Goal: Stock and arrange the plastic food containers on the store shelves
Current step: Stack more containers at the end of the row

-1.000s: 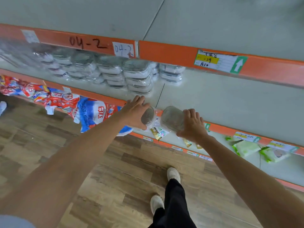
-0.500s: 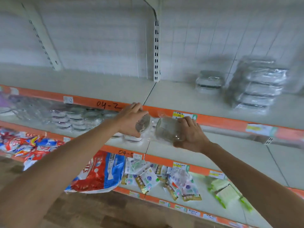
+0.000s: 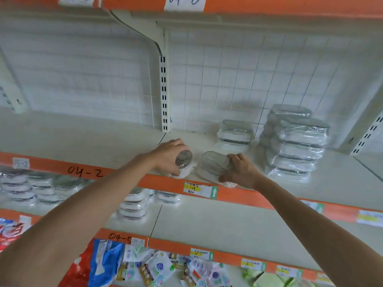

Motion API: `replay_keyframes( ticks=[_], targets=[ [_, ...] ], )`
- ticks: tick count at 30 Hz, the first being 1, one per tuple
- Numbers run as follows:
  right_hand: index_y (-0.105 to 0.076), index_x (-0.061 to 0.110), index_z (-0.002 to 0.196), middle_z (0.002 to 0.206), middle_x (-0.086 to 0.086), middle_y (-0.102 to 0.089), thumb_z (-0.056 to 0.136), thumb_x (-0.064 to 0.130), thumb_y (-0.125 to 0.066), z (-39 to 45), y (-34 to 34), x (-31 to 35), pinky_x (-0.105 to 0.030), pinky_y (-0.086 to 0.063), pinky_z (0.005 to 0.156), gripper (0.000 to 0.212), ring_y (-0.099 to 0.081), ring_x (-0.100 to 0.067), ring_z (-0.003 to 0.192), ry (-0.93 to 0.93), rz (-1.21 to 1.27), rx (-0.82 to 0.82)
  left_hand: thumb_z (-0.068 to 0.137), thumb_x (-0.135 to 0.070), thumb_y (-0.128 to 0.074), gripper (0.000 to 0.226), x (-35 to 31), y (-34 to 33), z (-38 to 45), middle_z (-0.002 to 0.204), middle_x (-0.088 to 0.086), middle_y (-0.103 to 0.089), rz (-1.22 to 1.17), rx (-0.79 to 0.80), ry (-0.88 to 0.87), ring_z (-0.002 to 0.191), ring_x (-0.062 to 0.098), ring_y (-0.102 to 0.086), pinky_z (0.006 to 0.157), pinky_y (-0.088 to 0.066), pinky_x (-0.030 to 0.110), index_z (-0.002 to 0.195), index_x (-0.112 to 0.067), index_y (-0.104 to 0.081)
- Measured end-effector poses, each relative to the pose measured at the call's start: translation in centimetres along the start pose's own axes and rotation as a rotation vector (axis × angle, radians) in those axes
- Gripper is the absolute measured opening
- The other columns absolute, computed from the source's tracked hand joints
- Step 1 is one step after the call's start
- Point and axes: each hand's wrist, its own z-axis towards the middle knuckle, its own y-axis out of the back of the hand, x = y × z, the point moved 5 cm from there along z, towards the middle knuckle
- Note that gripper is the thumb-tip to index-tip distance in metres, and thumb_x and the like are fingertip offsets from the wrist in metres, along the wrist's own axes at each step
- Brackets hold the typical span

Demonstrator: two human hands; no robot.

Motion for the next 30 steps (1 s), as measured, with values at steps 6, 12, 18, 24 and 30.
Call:
replay_keyframes(
  ticks=[6, 12, 18, 24, 30],
  targets=[
    [-0.034, 0.018, 0.139, 0.127, -0.004, -0.037, 0.065, 0.039, -0.081, 4.1, -0.3, -2.3, -0.037, -0.033, 0.104, 0.091, -0.038, -0.025, 0.122, 0.024, 0.018, 0.051, 0.065, -0.007, -0.072, 0.081, 0.8, -0.8, 4.2, 0.133, -0.002, -0.035, 0.008, 0.168, 0.041, 0.127, 0.017, -0.033, 0.101, -0.038, 0.033, 0.137, -0.021, -0.037],
    [-0.029, 0.02, 0.141, 0.13, -0.003, -0.034, 0.065, 0.041, -0.079, 6.6, -0.9, -2.7, -0.035, -0.025, 0.102, 0.093, -0.032, -0.024, 0.126, 0.016, -0.012, 0.062, 0.079, 0.01, -0.049, 0.085, 3.3, -0.5, 4.5, 0.148, -0.005, -0.011, -0.013, 0.191, 0.082, 0.139, 0.023, -0.006, 0.111, -0.027, 0.042, 0.136, -0.051, -0.035],
    [-0.031, 0.019, 0.139, 0.129, -0.005, -0.034, 0.063, 0.04, -0.08, 7.1, -1.1, -2.3, -0.035, -0.026, 0.103, 0.093, -0.033, -0.026, 0.125, -0.043, -0.017, 0.045, 0.083, -0.011, -0.057, 0.038, 4.4, 0.5, 5.3, 0.126, -0.003, -0.033, -0.311, 0.233, 0.146, 0.127, 0.018, -0.023, 0.101, -0.024, 0.029, 0.104, -0.041, -0.064],
    [-0.028, 0.019, 0.14, 0.129, -0.005, -0.032, 0.066, 0.039, -0.079, 6.7, -1.1, -1.7, -0.036, -0.028, 0.103, 0.093, -0.034, -0.028, 0.123, -0.095, -0.024, 0.029, 0.072, -0.027, -0.08, 0.031, 4.7, -1.0, 5.4, 0.107, -0.003, -0.04, -0.261, 0.001, 0.017, 0.116, 0.018, -0.032, 0.089, -0.03, 0.027, 0.082, -0.028, -0.051],
    [-0.027, 0.02, 0.141, 0.127, -0.004, -0.031, 0.066, 0.026, -0.081, 5.9, -0.9, -1.5, -0.034, -0.034, 0.104, 0.092, -0.04, -0.027, 0.119, -0.075, 0.081, 0.115, 0.066, -0.037, -0.084, 0.096, 8.1, -0.9, 5.0, 0.137, -0.002, -0.018, -0.261, -0.024, 0.107, 0.131, 0.012, -0.016, 0.104, -0.02, 0.023, 0.14, -0.018, -0.026]
  ],
)
